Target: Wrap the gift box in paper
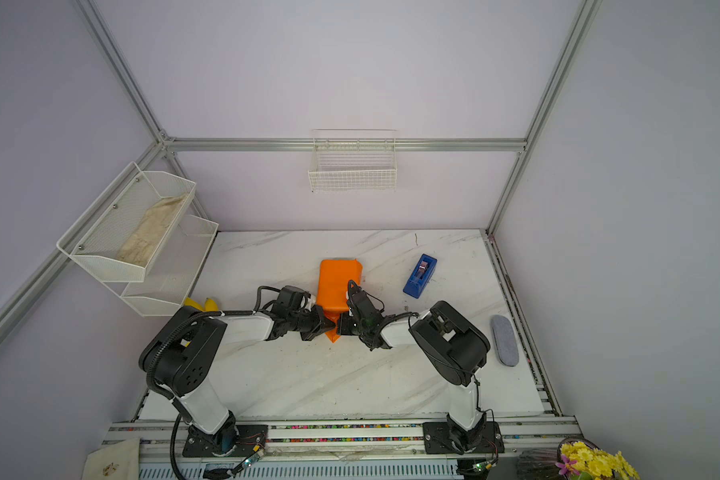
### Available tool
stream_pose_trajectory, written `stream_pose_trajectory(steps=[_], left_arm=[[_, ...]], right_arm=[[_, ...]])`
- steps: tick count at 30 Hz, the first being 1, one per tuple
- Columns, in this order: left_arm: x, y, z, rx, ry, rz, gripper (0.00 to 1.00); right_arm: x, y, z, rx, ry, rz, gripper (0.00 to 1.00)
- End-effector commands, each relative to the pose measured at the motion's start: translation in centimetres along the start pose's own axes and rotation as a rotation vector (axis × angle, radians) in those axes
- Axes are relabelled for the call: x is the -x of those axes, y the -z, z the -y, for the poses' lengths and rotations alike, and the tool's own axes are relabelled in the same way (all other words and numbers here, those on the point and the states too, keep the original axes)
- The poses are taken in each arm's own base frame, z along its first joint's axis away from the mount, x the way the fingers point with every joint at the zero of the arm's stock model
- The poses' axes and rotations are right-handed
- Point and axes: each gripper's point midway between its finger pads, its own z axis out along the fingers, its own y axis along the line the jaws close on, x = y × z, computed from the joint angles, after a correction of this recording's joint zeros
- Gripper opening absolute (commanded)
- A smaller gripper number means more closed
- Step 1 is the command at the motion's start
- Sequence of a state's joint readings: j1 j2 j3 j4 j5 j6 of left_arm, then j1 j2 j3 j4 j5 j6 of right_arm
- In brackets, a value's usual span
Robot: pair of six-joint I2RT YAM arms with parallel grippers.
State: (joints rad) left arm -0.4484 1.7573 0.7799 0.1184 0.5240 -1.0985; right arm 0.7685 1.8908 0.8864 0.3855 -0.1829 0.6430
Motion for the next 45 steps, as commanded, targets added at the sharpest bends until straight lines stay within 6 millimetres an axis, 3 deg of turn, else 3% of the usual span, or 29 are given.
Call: stream_pose_trajectory(steps=[1, 7, 14, 23, 26, 29, 37, 45], left_arm=[[0.7, -0.5, 1.5, -0.049, 0.001, 0.01, 0.06], [0.2, -1.3, -1.4, 0.034, 0.043, -0.003, 0.05], [0.0, -1.2, -2.4, 0.068, 0.051, -0.002, 0.05], [0.0, -1.3, -2.6, 0.074, 0.053, -0.004, 0.05], [0.0, -1.4, -2.6, 0.074, 0.052, -0.005, 0.04], [0.0, -1.4, -2.7, 0.076, 0.053, -0.007, 0.04], [-0.2, -1.3, -2.7, 0.077, 0.051, -0.011, 0.04], [-0.2, -1.3, -2.7, 0.078, 0.049, -0.011, 0.04]], right_arm=[[-0.3, 0.2, 0.9, -0.033, -0.023, -0.004, 0.0], [-0.1, 0.9, 0.6, -0.032, -0.022, -0.001, 0.0], [0.8, 3.4, -0.8, -0.02, -0.054, 0.009, 0.01], [-2.1, 5.6, -1.3, 0.095, -0.364, -0.052, 0.2], [-2.4, 5.3, -1.2, 0.119, -0.495, -0.055, 0.35], [-3.1, 4.3, -0.8, 0.127, -0.592, -0.081, 0.41], [-4.4, 1.9, 1.3, 0.087, -0.73, -0.096, 0.44], [-2.6, 2.8, 3.8, 0.047, -0.774, -0.001, 0.44]])
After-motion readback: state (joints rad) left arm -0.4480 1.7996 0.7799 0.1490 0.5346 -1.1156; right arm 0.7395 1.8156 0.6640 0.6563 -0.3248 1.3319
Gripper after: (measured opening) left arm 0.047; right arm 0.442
